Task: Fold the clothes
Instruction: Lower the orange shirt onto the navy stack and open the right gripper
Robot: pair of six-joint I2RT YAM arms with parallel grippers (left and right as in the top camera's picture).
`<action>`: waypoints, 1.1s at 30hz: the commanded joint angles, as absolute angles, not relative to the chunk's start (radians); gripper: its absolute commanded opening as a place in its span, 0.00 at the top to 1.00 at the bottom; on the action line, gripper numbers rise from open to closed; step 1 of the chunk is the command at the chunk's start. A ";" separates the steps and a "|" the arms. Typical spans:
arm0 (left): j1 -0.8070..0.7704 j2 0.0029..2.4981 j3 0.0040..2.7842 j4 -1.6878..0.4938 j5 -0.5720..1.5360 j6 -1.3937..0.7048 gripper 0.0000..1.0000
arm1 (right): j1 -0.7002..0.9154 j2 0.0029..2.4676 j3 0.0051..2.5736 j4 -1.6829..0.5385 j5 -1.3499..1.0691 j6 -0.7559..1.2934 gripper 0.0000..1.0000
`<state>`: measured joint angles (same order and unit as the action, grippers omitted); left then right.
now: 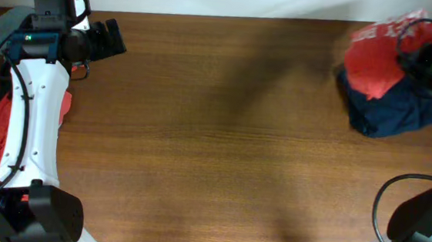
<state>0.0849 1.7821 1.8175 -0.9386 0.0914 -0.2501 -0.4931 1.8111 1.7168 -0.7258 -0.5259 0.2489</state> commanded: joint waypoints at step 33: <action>0.060 1.785 1.821 -0.904 0.081 -0.231 0.01 | -0.826 2.245 1.744 -0.535 -0.904 0.163 0.49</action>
<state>0.0746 1.7821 1.8175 -0.9157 0.0883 -0.2501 -0.8085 2.2471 1.7271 -0.5396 -0.8848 0.1459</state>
